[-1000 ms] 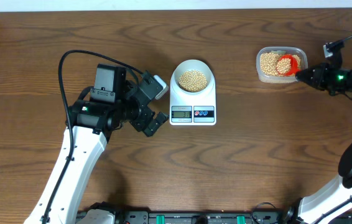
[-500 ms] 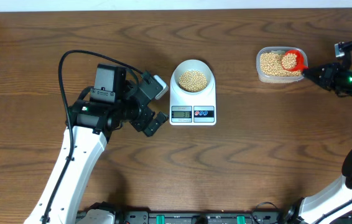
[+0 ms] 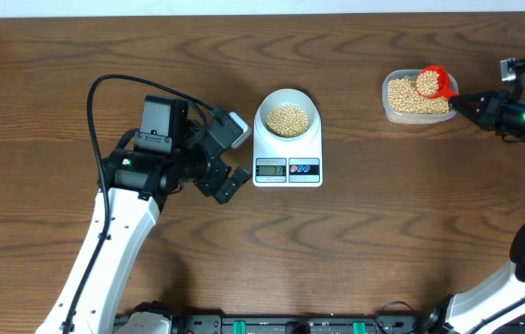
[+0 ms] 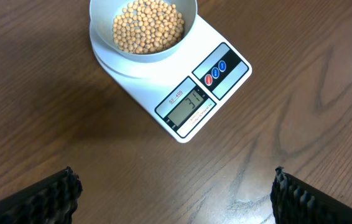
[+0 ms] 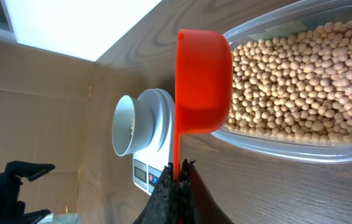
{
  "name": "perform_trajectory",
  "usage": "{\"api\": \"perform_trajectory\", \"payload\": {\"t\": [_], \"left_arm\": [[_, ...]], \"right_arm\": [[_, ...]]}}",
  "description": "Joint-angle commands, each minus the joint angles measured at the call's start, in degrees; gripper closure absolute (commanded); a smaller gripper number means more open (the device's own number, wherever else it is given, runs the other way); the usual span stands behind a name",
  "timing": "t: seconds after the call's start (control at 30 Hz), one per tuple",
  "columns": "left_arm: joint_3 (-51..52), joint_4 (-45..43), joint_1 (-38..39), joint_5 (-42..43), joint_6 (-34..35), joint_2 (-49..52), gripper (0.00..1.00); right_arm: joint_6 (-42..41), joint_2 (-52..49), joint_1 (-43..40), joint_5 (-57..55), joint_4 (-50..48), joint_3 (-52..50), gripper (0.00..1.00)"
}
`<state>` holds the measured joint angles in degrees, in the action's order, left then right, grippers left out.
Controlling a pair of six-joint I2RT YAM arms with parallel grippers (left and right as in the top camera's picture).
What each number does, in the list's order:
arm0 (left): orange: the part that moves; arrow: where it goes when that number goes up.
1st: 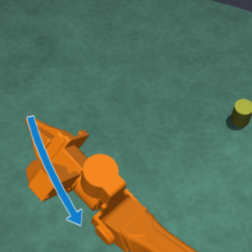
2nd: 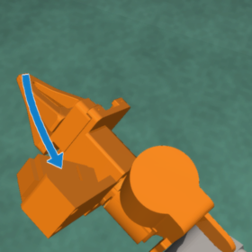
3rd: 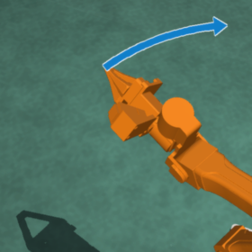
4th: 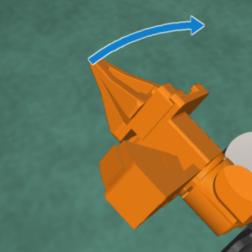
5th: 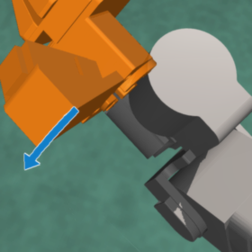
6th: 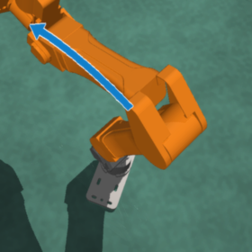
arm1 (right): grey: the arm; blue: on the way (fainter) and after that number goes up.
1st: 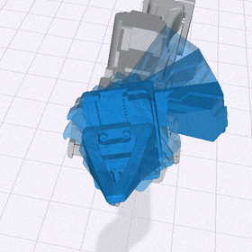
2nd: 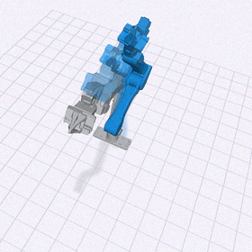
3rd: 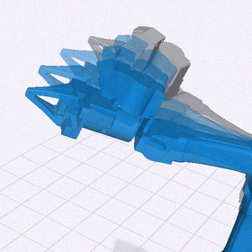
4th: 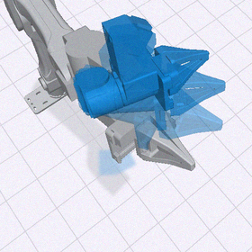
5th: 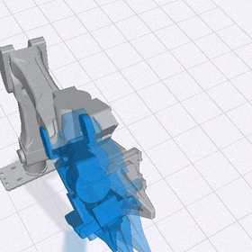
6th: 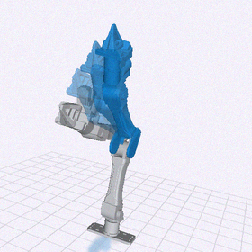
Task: Scoop item into bowl and weigh 50g on scale
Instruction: 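Drag the red scoop through the beans to scoop more, then lift the red scoop and carry it over the white bowl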
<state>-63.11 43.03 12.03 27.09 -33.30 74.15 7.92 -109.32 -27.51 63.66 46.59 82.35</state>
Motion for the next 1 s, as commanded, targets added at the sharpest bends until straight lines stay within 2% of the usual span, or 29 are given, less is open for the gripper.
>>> {"api": "perform_trajectory", "payload": {"t": [0.0, 0.47, 0.77, 0.97], "left_arm": [[-1.25, 0.00, -0.24, 0.52, -0.96, 0.33, 0.00], [-1.25, -0.02, -0.24, 0.52, -0.96, 0.33, 0.00], [-1.25, 0.00, -0.24, 0.52, -0.96, 0.33, 0.00], [-1.25, -0.02, -0.24, 0.52, -0.96, 0.33, 0.00]], "right_arm": [[-0.63, -0.22, 0.46, 3.45, -0.31, 0.33, 0.99], [-0.79, -0.22, 8.90, 4.26, -1.95, 0.33, 0.99], [-5.68, -0.22, 15.85, 4.24, -7.26, 0.33, 0.99], [-5.77, -0.22, 20.04, 4.24, -8.20, 0.33, 0.99]]}}
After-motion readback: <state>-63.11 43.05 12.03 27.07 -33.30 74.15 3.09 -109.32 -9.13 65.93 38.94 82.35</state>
